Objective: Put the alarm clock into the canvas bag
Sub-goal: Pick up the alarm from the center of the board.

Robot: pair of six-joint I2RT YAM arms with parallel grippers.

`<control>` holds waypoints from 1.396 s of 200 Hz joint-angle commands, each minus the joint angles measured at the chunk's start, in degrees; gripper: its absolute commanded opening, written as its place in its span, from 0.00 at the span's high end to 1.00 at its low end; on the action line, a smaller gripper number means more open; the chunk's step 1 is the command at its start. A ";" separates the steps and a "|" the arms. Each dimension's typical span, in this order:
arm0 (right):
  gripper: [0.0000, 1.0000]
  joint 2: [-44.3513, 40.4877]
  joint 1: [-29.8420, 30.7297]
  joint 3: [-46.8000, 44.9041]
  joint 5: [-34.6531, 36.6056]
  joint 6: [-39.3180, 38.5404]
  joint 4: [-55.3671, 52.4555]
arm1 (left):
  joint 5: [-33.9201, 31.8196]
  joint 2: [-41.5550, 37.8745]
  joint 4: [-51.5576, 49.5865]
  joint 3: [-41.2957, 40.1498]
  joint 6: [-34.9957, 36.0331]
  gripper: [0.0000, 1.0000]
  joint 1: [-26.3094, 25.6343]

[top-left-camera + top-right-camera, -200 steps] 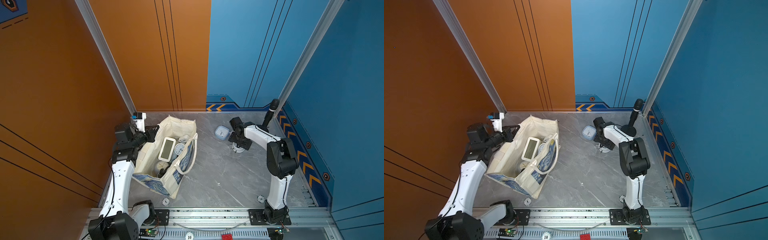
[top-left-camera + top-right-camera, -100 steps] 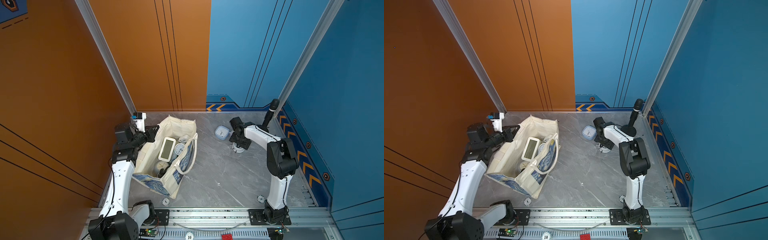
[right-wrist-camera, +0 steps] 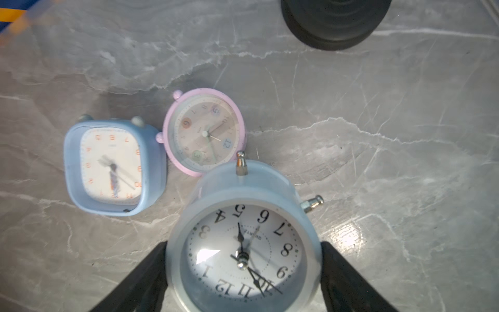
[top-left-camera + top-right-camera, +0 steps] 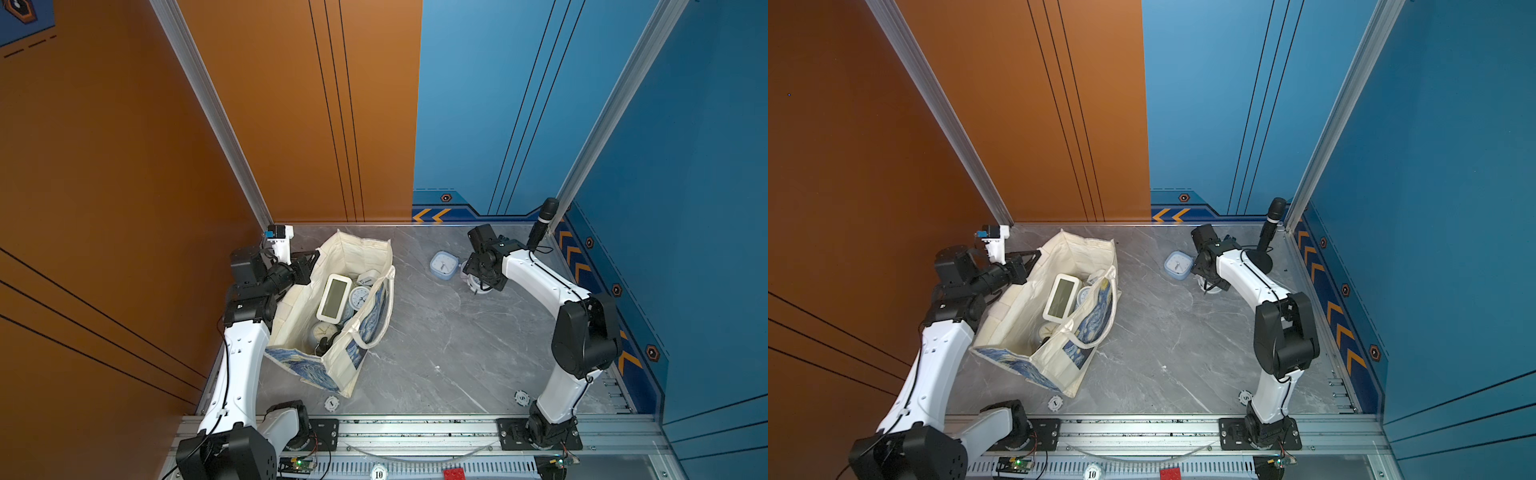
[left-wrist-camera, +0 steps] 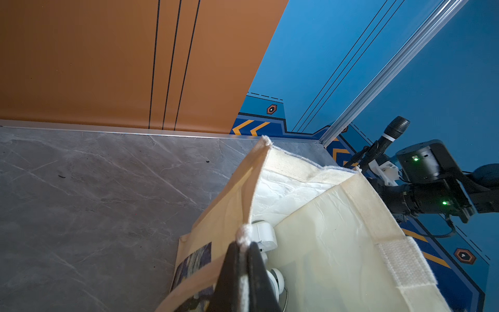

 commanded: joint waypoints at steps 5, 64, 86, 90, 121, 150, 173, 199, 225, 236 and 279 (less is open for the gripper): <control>0.26 -4.21 2.01 3.24 3.73 -6.34 0.13 | 0.86 0.05 1.96 -0.11 -0.46 1.00 -0.28; 0.32 -10.74 8.24 5.21 3.14 -16.75 6.01 | 1.34 0.24 2.49 -0.04 -1.15 1.00 -0.32; 0.35 -12.33 11.07 6.10 1.87 -20.31 7.23 | 1.51 0.32 2.90 -0.16 -1.64 1.00 -0.30; 0.36 -12.66 11.60 6.27 1.52 -20.99 7.51 | 1.59 0.41 3.13 -0.16 -1.76 1.00 -0.34; 0.40 -14.86 16.30 7.96 0.29 -25.34 9.39 | 2.15 0.41 3.62 -0.16 -2.38 1.00 -0.29; 0.42 -16.47 20.87 9.52 0.31 -28.03 11.06 | 2.11 0.29 3.65 -0.20 -2.45 1.00 -0.26; 0.43 -17.56 25.73 9.97 0.17 -29.15 13.52 | 2.20 0.48 3.90 -0.25 -2.71 1.00 0.38; 0.44 -17.90 30.17 10.54 -1.00 -30.52 16.58 | 2.57 0.97 4.25 -0.33 -3.01 1.00 0.54; 0.44 -17.08 34.39 11.08 -2.24 -32.21 20.06 | 2.91 1.45 4.59 -0.34 -3.30 1.00 0.53; 0.44 -15.94 35.99 12.11 -3.00 -32.93 20.82 | 2.92 1.47 4.59 -0.33 -3.32 1.00 0.55; 0.44 -8.79 41.39 20.43 -5.32 -34.52 19.23 | 2.75 1.33 4.59 -0.42 -3.11 1.00 0.60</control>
